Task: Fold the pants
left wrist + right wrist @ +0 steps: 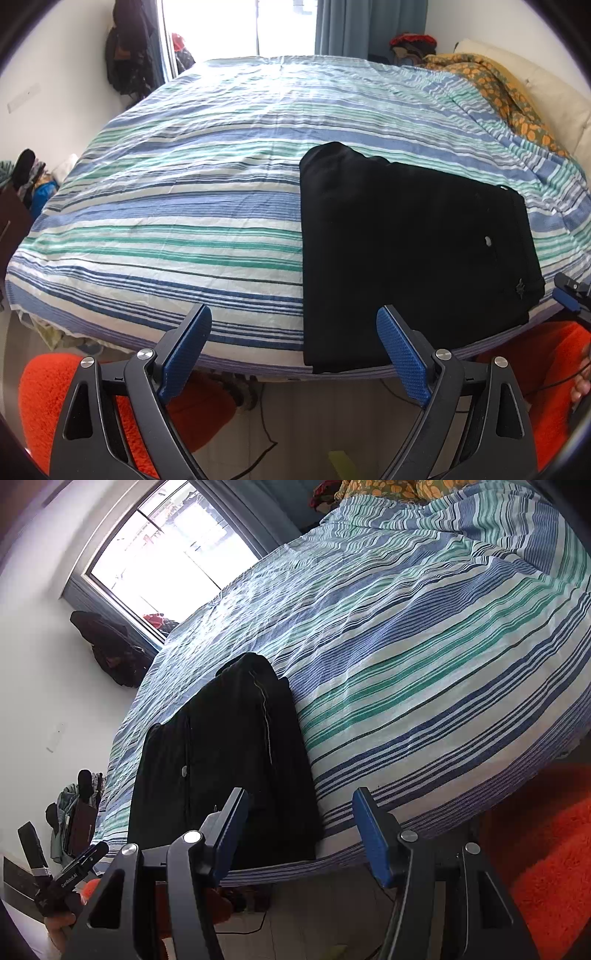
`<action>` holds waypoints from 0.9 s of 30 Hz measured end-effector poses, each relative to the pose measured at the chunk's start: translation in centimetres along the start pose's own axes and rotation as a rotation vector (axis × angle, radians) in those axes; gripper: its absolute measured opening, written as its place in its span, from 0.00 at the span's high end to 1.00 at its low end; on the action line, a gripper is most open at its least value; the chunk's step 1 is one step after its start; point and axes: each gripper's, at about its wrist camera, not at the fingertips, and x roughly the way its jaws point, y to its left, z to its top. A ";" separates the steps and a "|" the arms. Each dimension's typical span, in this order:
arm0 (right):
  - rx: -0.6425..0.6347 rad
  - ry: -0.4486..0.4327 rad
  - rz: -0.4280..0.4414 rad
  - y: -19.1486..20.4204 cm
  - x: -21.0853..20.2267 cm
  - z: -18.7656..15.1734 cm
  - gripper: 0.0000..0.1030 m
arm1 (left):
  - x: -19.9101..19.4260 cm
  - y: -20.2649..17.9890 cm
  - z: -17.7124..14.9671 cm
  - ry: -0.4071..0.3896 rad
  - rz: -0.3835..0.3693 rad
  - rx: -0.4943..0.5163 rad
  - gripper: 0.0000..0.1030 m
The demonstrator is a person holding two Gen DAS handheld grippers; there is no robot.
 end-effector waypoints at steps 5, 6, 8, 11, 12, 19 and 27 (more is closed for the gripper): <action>-0.009 0.000 0.020 0.4 0.1 -0.1 0.43 | 0.4 0.0 -0.1 0.021 0.006 0.005 0.11; -0.008 0.000 0.024 0.4 0.1 -0.1 0.43 | 0.5 0.0 -0.2 0.026 0.004 0.004 0.11; 0.008 -0.007 0.056 0.3 0.0 0.2 0.43 | 0.6 0.3 0.0 0.040 -0.014 -0.005 0.11; 0.053 -0.005 0.119 -0.3 0.6 2.0 0.27 | 1.7 1.5 1.6 0.077 -0.107 -0.071 0.11; 0.058 0.017 0.138 -0.3 1.2 2.7 0.18 | 2.5 1.8 2.4 0.103 -0.141 -0.091 0.11; -0.044 0.327 0.191 0.2 9.3 4.8 0.11 | 10.1 -0.5 3.7 0.333 -0.295 -0.023 0.11; -0.245 0.490 0.153 4.2 12.2 3.6 0.35 | 9.7 -2.4 3.2 0.332 -0.327 -0.020 0.19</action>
